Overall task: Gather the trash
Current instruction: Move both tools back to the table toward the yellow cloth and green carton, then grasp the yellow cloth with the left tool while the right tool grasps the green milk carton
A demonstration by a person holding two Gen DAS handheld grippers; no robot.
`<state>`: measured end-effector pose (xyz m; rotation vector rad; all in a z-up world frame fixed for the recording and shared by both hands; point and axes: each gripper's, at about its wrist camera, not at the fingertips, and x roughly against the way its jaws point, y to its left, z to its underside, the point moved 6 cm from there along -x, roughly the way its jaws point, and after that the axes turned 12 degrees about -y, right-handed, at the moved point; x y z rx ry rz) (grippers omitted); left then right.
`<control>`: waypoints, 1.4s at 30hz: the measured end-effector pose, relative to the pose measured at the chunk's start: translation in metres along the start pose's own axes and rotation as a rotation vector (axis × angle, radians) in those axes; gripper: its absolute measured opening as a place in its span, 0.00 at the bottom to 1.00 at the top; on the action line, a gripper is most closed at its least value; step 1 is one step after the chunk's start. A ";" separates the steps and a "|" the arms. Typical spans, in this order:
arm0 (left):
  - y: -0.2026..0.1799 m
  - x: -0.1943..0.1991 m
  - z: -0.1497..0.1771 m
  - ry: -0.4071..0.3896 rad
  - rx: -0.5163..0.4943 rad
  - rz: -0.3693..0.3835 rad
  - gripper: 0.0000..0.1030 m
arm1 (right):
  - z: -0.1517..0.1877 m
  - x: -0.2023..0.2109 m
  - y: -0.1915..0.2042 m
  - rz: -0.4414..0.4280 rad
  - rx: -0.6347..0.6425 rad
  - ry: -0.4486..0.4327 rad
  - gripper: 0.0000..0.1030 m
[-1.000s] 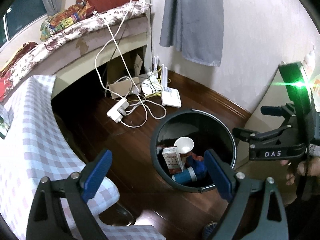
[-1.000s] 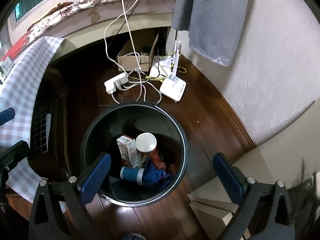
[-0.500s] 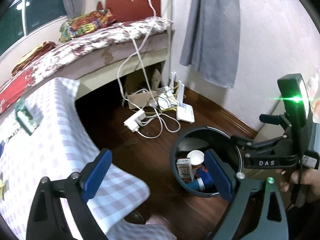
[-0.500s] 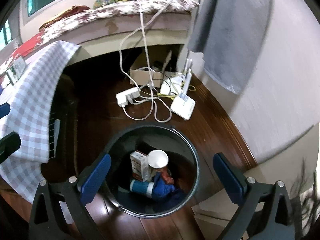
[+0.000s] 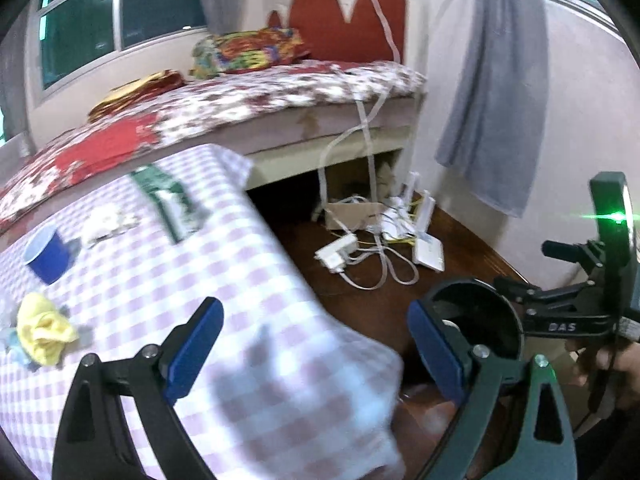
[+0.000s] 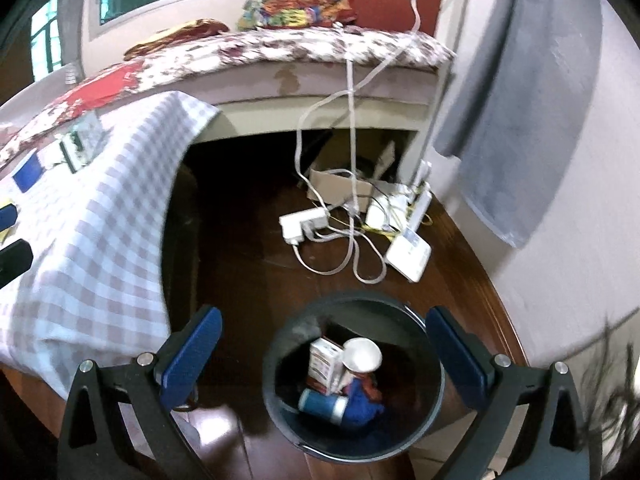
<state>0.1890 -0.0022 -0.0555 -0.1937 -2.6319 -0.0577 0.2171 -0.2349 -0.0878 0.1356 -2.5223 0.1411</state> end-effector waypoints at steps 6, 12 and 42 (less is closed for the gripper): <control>0.043 0.012 0.003 -0.007 0.048 -0.081 0.92 | -0.026 0.004 0.041 -0.084 0.024 -0.070 1.00; 0.085 0.025 0.007 -0.017 0.088 -0.146 0.92 | -0.045 0.004 0.087 -0.178 0.019 -0.107 1.00; 0.225 0.028 0.044 0.052 0.315 -0.269 0.76 | -0.095 -0.026 0.258 -0.428 0.127 -0.043 1.00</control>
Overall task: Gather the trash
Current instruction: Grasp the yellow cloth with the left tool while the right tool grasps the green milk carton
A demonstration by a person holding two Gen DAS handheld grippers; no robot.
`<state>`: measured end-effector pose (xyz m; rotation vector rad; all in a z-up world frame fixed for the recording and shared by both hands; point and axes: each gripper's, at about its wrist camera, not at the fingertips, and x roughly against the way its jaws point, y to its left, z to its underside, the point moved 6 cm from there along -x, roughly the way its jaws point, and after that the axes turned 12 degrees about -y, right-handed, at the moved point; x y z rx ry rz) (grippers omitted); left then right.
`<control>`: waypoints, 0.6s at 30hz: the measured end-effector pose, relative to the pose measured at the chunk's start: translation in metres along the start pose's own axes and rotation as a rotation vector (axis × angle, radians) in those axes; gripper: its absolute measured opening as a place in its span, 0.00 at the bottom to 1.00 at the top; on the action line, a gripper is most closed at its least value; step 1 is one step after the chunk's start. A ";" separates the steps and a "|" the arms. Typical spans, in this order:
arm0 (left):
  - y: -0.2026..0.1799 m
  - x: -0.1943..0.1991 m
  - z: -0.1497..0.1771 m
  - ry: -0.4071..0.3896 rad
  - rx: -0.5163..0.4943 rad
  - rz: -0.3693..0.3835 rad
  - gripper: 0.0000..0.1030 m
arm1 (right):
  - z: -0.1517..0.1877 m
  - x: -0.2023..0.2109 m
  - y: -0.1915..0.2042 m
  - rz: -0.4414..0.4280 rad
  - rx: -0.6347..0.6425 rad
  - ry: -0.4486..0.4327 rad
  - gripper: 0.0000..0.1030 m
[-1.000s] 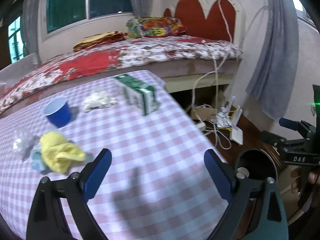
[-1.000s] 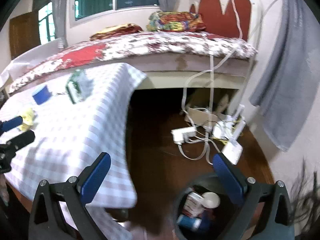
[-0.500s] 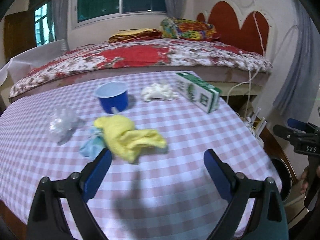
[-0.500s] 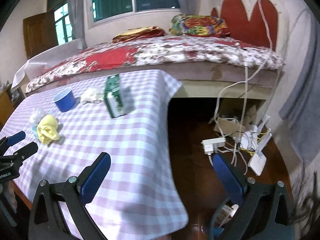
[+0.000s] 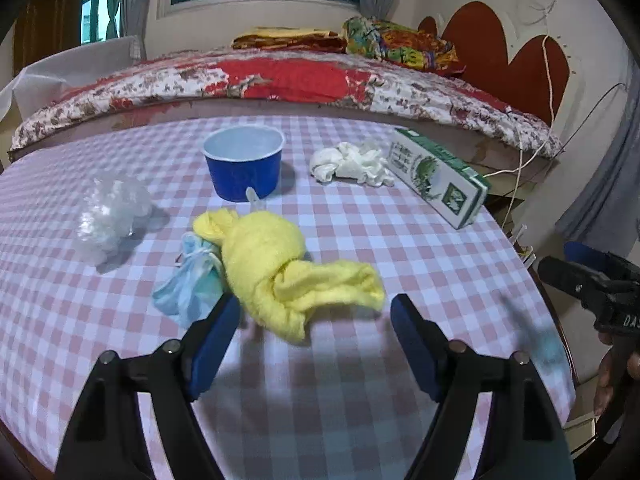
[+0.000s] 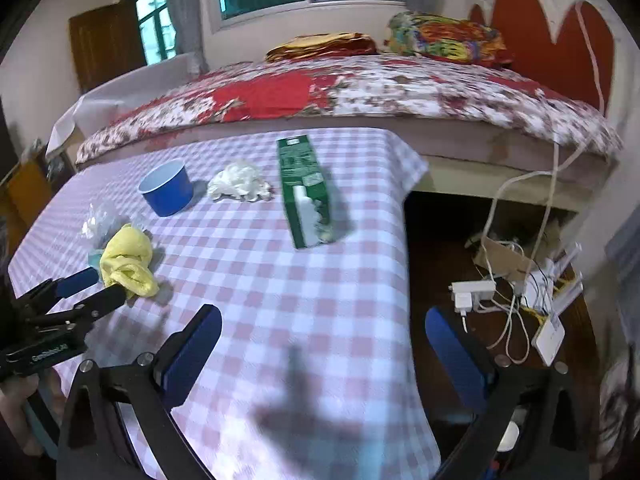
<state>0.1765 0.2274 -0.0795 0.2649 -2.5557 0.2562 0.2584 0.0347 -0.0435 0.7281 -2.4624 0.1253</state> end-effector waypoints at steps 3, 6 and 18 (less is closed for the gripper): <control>0.003 -0.007 -0.003 0.006 0.005 -0.004 0.76 | -0.007 -0.016 0.011 -0.017 0.041 0.011 0.97; 0.005 -0.014 -0.007 0.012 0.005 -0.003 0.76 | -0.016 -0.032 0.014 -0.021 0.051 0.012 0.91; 0.015 -0.043 -0.017 0.045 0.001 0.000 0.70 | -0.035 -0.095 0.011 -0.032 0.007 0.056 0.69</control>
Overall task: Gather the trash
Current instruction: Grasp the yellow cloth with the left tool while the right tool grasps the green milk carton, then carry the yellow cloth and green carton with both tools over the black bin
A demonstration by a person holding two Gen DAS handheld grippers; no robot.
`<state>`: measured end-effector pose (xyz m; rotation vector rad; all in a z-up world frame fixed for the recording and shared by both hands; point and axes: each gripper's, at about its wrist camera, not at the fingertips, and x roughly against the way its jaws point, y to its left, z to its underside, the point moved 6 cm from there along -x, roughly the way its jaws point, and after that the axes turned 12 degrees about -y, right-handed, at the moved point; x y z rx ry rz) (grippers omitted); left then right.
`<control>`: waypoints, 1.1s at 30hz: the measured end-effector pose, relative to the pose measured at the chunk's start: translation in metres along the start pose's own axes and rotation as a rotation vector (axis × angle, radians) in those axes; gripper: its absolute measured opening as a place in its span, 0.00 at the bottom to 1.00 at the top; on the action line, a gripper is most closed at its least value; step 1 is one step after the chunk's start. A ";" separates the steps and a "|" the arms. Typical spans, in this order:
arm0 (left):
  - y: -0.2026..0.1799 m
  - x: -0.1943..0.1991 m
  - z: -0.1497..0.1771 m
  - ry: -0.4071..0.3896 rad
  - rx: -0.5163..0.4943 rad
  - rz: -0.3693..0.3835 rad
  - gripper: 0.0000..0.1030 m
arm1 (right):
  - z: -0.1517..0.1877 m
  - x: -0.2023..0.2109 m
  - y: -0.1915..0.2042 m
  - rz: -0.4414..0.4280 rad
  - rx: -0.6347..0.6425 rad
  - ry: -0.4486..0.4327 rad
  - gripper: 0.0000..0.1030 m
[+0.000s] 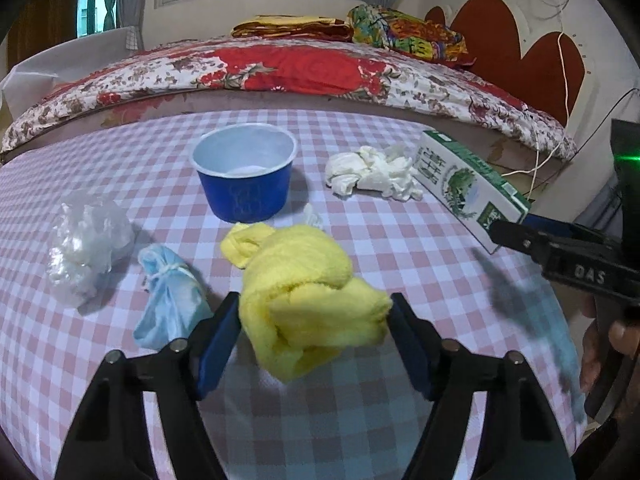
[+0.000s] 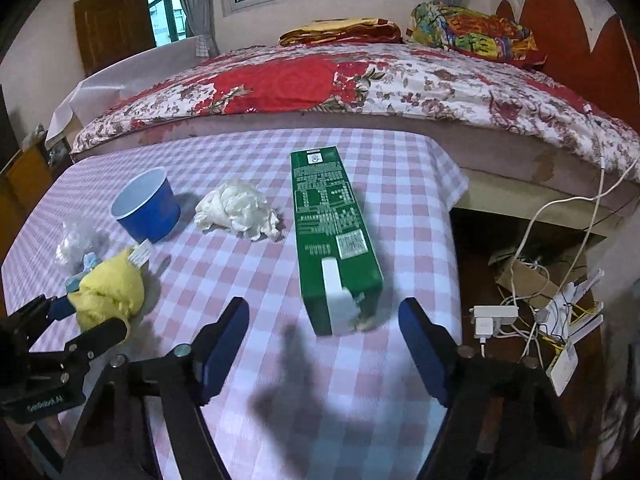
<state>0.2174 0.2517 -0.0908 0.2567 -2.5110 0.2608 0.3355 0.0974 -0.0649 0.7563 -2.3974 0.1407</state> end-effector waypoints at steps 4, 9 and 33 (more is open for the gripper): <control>0.001 -0.004 0.000 0.000 -0.003 0.009 0.61 | 0.005 -0.009 0.000 -0.012 -0.005 0.021 0.41; -0.007 0.004 0.000 -0.038 -0.046 0.012 0.42 | 0.007 -0.006 -0.001 -0.012 -0.010 0.016 0.40; -0.043 0.039 0.005 -0.115 -0.120 0.021 0.36 | 0.014 0.055 0.004 0.017 0.085 -0.078 0.38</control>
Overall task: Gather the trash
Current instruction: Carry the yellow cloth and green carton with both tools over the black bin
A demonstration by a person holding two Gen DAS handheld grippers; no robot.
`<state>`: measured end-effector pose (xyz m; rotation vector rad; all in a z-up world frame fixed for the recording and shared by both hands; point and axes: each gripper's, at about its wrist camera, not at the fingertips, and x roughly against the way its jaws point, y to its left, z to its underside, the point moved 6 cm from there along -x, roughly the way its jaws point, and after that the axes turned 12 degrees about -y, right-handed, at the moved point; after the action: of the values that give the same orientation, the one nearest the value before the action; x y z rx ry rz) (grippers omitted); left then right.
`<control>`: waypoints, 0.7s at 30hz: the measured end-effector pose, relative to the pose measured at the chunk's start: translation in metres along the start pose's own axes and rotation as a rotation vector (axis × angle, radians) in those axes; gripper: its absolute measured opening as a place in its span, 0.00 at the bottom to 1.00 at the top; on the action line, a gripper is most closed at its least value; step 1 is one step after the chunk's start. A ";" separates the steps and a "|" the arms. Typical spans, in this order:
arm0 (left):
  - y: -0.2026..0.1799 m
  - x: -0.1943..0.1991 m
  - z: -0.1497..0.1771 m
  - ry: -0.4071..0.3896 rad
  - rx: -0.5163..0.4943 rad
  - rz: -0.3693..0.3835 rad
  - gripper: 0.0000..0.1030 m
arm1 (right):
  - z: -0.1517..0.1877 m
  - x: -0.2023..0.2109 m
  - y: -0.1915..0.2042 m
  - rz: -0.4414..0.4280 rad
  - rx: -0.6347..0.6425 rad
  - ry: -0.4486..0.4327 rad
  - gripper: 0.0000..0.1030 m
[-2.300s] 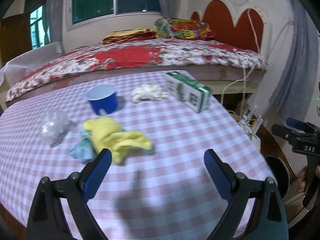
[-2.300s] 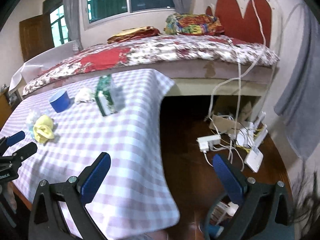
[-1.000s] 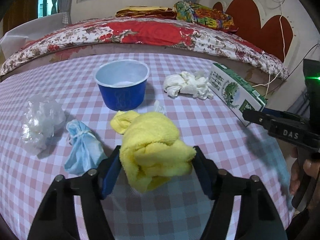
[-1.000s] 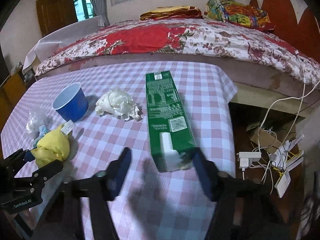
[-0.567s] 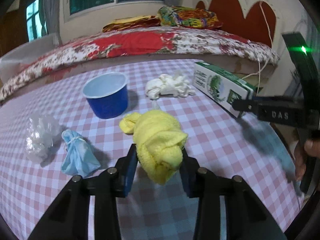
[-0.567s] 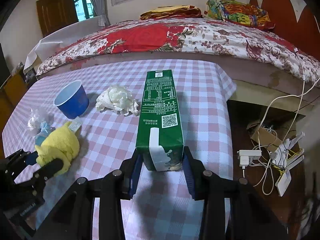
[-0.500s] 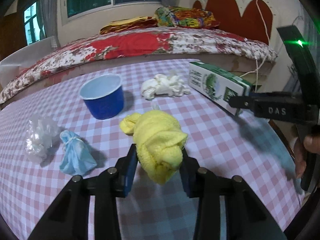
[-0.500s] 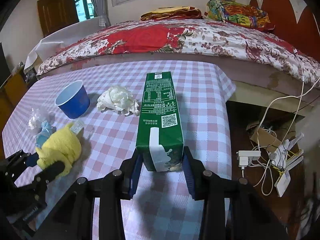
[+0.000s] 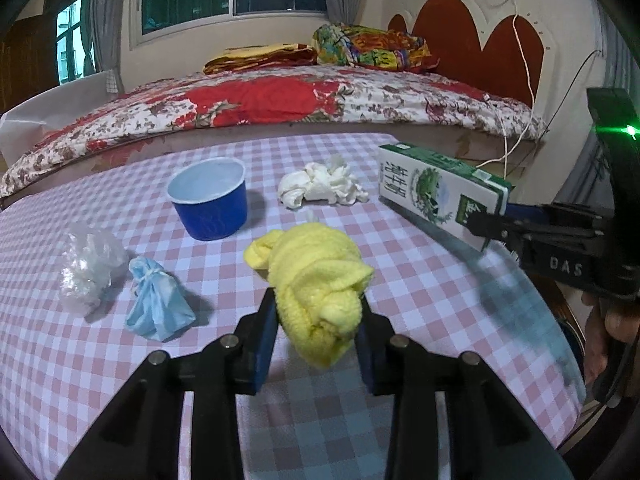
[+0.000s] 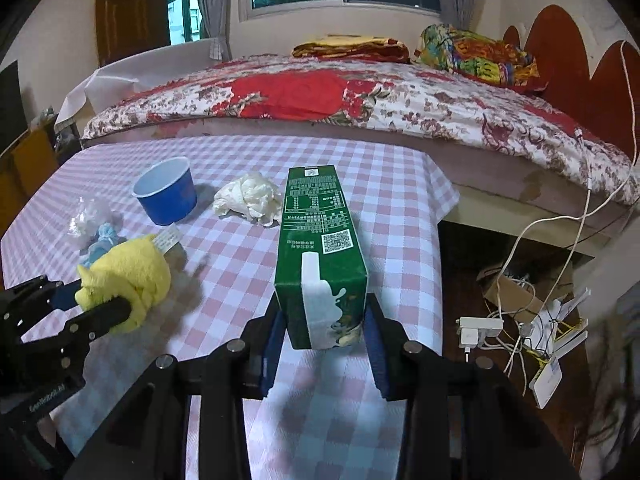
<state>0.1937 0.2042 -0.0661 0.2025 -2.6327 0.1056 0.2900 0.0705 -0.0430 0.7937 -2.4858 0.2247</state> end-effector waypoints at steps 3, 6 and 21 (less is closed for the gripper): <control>-0.006 0.004 -0.002 -0.015 -0.001 0.010 0.36 | 0.002 0.011 -0.005 0.017 0.004 -0.014 0.38; -0.017 0.008 -0.002 -0.023 -0.006 0.026 0.36 | 0.006 0.023 -0.018 0.033 -0.017 -0.017 0.38; -0.092 0.010 -0.006 -0.022 -0.057 0.154 0.36 | 0.035 0.085 -0.081 0.143 -0.073 -0.026 0.38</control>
<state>0.2024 0.1133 -0.0530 -0.0182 -2.6666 0.0804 0.2631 -0.0484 -0.0286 0.5937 -2.5622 0.1733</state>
